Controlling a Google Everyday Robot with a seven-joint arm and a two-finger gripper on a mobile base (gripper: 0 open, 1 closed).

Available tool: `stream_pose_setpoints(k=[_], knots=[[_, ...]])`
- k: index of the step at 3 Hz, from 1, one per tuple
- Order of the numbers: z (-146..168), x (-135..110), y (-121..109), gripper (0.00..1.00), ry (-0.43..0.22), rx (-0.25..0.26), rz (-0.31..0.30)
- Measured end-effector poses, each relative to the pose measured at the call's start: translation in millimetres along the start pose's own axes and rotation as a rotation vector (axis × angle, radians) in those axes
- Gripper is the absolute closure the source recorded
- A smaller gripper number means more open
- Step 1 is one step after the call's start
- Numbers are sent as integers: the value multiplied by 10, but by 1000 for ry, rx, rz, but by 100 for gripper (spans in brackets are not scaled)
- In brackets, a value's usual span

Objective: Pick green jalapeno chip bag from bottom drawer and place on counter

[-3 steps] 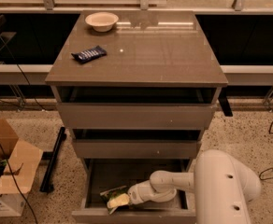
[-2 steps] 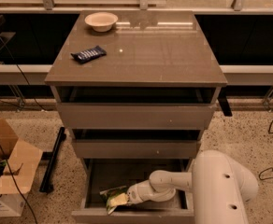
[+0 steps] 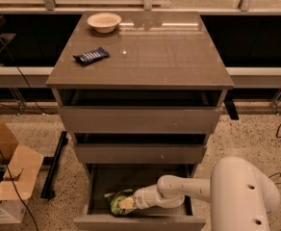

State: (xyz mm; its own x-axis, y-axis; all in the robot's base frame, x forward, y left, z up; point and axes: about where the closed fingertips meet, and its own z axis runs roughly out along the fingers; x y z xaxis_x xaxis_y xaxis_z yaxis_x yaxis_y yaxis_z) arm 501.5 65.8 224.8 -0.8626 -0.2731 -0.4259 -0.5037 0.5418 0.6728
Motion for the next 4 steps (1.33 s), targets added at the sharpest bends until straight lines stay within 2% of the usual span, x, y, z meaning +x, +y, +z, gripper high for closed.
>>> stream_pose_setpoints(k=[1,2,3,4], knots=[[-333,-230,306,100,-29,-23,-78],[-932,-644,640,100,-54,-40,-220],[-1728,-997,1213,100,-55,-100,-392],[-2501,-1176,1884,100,-60,-164,-589]])
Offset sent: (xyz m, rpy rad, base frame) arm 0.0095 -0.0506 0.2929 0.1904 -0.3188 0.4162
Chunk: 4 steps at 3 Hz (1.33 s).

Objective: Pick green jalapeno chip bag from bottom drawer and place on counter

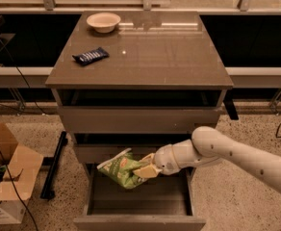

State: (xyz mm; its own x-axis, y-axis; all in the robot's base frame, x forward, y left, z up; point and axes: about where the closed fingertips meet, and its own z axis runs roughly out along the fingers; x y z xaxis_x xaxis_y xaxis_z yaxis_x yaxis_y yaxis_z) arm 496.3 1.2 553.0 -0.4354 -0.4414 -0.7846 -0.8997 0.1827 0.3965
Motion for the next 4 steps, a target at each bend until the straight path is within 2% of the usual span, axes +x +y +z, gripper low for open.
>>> stream_pose_setpoints(k=[1,2,3,4], knots=[[-566,-517,440,100,-27,-21,-192],[-1443,-1419,818,100,-64,69,-360],[-2066,-2089,909,100,-92,170,-451],[-2661,-2864,875,100,-171,333,-468]])
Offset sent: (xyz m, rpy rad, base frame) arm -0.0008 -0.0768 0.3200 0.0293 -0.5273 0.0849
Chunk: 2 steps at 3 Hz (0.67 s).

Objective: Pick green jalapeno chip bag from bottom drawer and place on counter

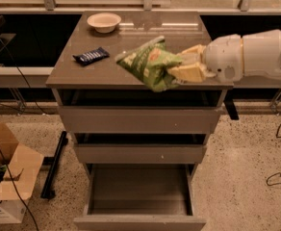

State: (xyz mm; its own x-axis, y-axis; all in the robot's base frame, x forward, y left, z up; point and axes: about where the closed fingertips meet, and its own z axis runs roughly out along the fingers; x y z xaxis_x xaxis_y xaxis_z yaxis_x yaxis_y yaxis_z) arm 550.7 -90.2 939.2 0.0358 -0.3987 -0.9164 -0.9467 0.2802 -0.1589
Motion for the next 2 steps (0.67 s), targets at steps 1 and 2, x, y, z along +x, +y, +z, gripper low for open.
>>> stream_pose_setpoints(k=[1,2], knots=[[-70,-222,-284,100,-14,111,82],[-98,-315,-436,100,-4,155,161]])
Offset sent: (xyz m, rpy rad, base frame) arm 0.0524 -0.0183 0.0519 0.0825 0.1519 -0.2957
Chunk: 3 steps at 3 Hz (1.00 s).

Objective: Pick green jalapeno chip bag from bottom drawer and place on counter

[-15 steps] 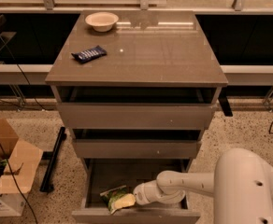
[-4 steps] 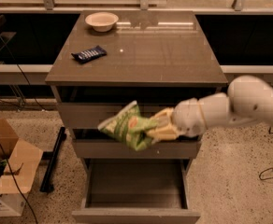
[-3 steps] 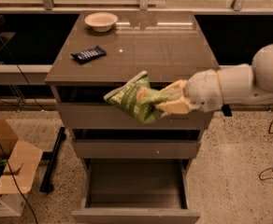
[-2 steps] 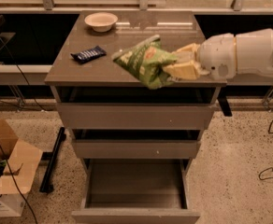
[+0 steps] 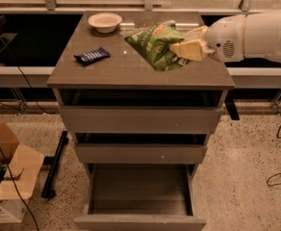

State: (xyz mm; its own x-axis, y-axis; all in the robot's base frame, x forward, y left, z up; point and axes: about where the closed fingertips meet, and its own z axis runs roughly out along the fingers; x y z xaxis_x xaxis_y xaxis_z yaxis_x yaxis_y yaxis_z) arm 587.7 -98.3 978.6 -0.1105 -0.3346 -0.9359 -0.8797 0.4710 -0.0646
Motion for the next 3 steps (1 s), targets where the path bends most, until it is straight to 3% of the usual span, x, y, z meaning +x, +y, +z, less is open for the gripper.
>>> stream_pose_setpoints(k=[1,2,3], knots=[[-3,-62,-81,100,10,26,53],[6,-77,-94,100,15,29,45],[60,-172,-174,100,44,51,-6]])
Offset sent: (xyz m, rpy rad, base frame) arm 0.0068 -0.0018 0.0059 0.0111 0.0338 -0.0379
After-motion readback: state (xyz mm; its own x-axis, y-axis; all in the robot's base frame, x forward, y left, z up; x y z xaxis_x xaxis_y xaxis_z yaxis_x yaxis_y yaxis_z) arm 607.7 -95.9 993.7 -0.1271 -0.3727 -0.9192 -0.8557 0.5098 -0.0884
